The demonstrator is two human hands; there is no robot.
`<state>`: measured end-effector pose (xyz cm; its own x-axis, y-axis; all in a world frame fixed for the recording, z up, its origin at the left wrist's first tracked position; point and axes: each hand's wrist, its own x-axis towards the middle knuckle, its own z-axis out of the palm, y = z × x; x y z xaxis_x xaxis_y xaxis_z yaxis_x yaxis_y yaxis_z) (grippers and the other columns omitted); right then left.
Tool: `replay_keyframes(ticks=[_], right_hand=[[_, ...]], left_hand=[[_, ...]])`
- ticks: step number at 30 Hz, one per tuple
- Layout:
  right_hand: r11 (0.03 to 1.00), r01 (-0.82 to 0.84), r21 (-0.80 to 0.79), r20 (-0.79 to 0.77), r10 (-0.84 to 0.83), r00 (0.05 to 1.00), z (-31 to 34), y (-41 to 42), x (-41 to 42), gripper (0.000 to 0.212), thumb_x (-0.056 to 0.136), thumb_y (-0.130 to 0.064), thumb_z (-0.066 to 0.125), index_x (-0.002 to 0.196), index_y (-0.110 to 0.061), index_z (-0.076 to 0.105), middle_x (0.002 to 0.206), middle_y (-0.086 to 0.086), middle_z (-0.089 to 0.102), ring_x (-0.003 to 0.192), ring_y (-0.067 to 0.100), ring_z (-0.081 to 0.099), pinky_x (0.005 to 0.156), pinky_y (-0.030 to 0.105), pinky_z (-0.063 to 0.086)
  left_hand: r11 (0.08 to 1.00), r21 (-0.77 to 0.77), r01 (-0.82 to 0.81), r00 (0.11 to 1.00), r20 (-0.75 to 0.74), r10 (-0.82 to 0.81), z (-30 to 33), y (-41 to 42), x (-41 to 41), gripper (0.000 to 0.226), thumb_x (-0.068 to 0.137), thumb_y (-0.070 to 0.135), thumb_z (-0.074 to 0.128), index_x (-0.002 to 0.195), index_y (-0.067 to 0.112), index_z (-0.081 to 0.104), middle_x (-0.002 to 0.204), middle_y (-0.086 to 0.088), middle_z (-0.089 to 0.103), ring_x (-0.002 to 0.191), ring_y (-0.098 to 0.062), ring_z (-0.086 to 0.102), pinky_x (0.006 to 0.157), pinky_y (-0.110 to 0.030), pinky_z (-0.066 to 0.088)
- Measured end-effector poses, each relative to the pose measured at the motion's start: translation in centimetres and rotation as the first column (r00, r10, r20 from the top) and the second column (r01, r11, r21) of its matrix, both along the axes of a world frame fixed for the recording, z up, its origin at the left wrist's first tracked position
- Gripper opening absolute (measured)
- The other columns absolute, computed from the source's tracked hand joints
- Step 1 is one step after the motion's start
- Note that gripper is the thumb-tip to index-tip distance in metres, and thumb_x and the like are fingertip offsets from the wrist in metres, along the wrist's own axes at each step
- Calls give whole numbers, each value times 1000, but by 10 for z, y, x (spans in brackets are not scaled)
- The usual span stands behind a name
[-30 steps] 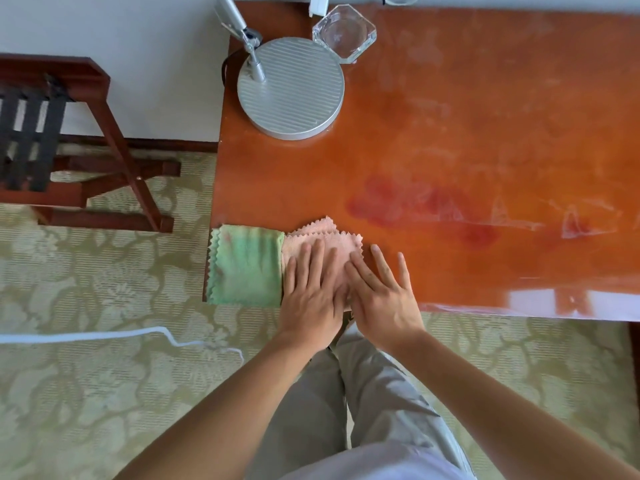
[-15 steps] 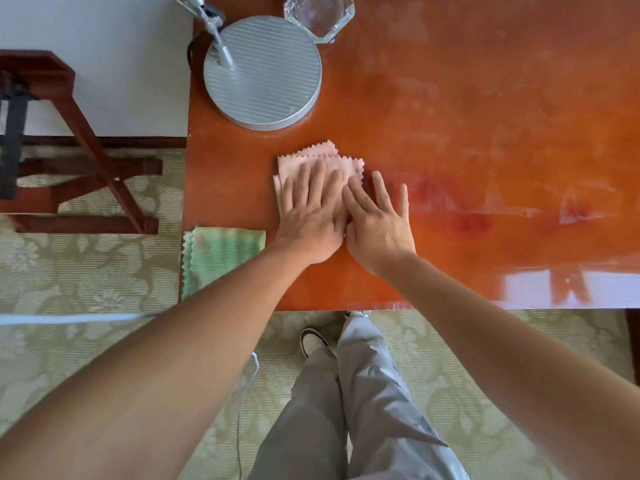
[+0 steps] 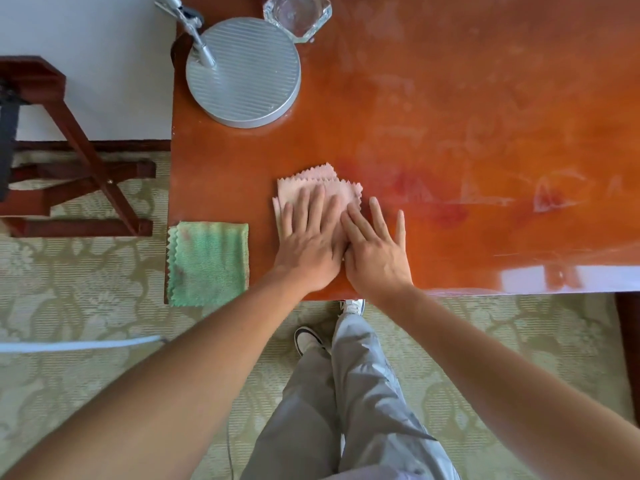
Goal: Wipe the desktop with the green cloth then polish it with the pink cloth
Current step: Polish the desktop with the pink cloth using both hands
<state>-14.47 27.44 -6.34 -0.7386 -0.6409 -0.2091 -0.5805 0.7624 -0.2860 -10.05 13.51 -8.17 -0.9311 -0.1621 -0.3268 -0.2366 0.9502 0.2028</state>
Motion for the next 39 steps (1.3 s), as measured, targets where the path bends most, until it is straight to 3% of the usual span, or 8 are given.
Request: replay_keyframes(ticks=[7,11,24,30,39], right_hand=[[999,1,-35,18,0,1000,-2,51,33,55,99,-31,32,150,-13,44,159,1,34,152,31,12,116,70,3],[999,-36,-26,-3,36,999,0,46,20,56,96,-30,33,148,-12,46,158,1,38,151,30,16,113,73,9],[994,-104,43,2,104,995,-1,10,-89,62,95,-35,31,156,-21,32,163,-7,25,153,30,2,114,70,-6],[992,-118,46,30,117,993,-2,-19,-144,64,96,-36,22,159,-23,20,166,-9,15,153,29,-6,112,66,-17],[986,-153,62,32,152,988,5,-45,-186,63,98,-29,28,159,-20,17,167,-4,12,153,32,-8,113,68,-12]], left_hand=[[994,-17,108,993,-35,-109,-3,37,34,68,101,50,7,161,21,-7,167,-12,-18,153,-34,-21,122,-52,-17],[993,-27,114,994,10,-113,-3,34,26,69,101,51,5,159,22,-17,165,-10,-26,151,-32,-29,120,-50,-22],[999,-24,36,997,62,-34,2,1,-75,70,106,51,18,160,23,-17,166,-7,-28,151,-28,-30,122,-51,-16],[999,-37,14,997,74,-11,4,-27,-131,75,96,56,8,160,23,-14,167,-6,-25,152,-26,-27,122,-49,-17],[999,-28,-39,996,80,41,6,-44,-170,70,97,49,1,159,22,-18,166,-8,-28,151,-27,-30,123,-52,-14]])
